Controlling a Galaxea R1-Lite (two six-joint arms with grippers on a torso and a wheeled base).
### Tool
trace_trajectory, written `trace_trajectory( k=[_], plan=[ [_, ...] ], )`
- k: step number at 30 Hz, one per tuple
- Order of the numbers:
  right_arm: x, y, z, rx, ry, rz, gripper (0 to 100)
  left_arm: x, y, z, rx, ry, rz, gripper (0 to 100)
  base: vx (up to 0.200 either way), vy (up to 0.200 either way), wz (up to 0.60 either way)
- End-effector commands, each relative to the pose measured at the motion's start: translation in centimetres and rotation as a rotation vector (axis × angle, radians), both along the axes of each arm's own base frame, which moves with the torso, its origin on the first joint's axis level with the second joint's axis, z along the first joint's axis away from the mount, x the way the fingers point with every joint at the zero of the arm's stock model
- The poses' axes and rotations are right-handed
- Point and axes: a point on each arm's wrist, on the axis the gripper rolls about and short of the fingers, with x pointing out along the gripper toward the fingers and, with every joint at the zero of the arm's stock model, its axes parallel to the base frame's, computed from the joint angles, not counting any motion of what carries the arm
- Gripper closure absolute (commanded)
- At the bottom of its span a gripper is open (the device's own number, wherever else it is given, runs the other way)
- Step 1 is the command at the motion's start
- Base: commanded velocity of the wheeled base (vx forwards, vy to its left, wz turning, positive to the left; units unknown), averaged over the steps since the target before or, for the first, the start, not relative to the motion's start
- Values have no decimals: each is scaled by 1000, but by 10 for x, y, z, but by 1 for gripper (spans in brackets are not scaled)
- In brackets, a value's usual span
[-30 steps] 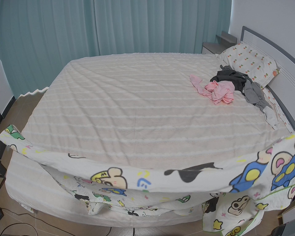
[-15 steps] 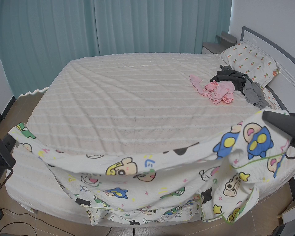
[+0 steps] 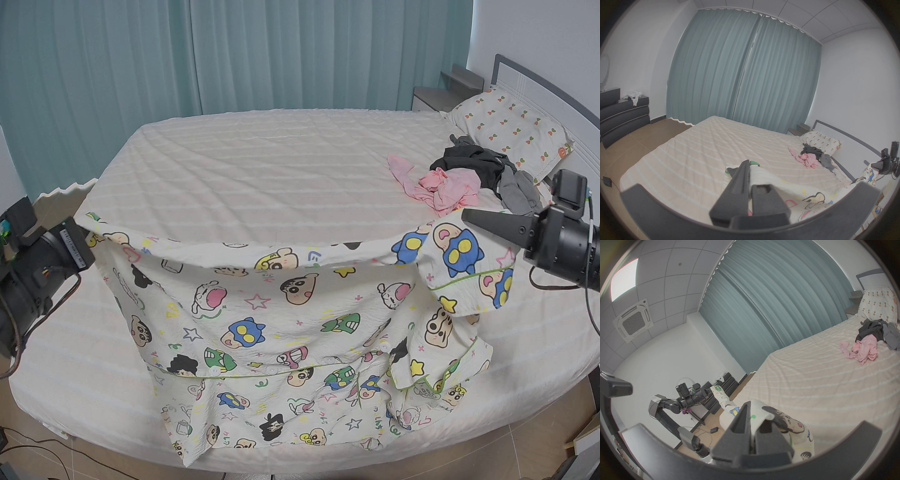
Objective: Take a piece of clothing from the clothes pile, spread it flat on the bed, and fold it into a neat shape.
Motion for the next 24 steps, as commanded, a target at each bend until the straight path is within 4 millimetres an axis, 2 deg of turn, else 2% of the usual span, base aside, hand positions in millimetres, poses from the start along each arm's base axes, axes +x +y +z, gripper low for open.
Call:
trace_trajectory(
  k=[1, 2, 4, 5, 6, 7, 8, 9, 11, 12, 13, 15, 16, 17, 19, 20, 21, 24],
  plan=[
    [65, 8, -33, -40, 58, -92, 100, 78, -11, -35, 30, 98, 57, 100, 200, 0, 0],
    [74, 10, -38, -47, 66, -109, 100, 88, -14, -43, 38, 113, 57, 100, 200, 0, 0],
    [74, 10, -38, -47, 66, -109, 100, 88, -14, -43, 38, 113, 57, 100, 200, 0, 0],
    [95, 12, -51, -69, 79, -156, 100, 117, -21, -60, 44, 122, 64, 100, 200, 0, 0],
    [103, 13, -56, -76, 87, -170, 100, 130, -25, -68, 46, 128, 64, 100, 200, 0, 0],
    [110, 14, -61, -79, 92, -179, 100, 140, -26, -75, 48, 129, 67, 100, 0, 0, 0],
    [110, 14, -61, -79, 92, -179, 100, 140, -26, -75, 48, 129, 67, 100, 0, 0, 0],
    [134, 15, -74, -82, 97, -214, 100, 166, -30, -93, 53, 143, 79, 100, 0, 0, 0],
    [150, 16, -83, -83, 95, -249, 100, 182, -32, -106, 57, 156, 85, 100, 0, 0, 0],
    [165, 18, -96, -90, 102, -282, 100, 196, -35, -118, 62, 170, 103, 100, 0, 0, 0],
    [167, 19, -99, -91, 103, -288, 100, 199, -35, -120, 63, 170, 108, 100, 0, 0, 0],
    [189, 24, -119, -93, 103, -310, 100, 225, -37, -141, 69, 185, 144, 100, 0, 0, 0],
    [190, 25, -121, -93, 103, -308, 100, 228, -37, -143, 70, 186, 147, 100, 0, 0, 0],
    [200, 28, -132, -97, 111, -310, 100, 244, -37, -153, 66, 179, 166, 100, 0, 0, 0],
    [210, 31, -142, -101, 116, -319, 100, 260, -37, -163, 64, 170, 191, 100, 0, 0, 0],
    [210, 31, -142, -101, 116, -319, 100, 260, -37, -163, 64, 170, 191, 100, 0, 0, 0],
    [223, 34, -154, -105, 120, -348, 100, 278, -37, -172, 60, 151, 223, 100, 0, 0, 0],
    [239, 37, -164, -96, 88, -393, 100, 297, -34, -177, 49, 117, 251, 100, 0, 0, 0]
  ],
)
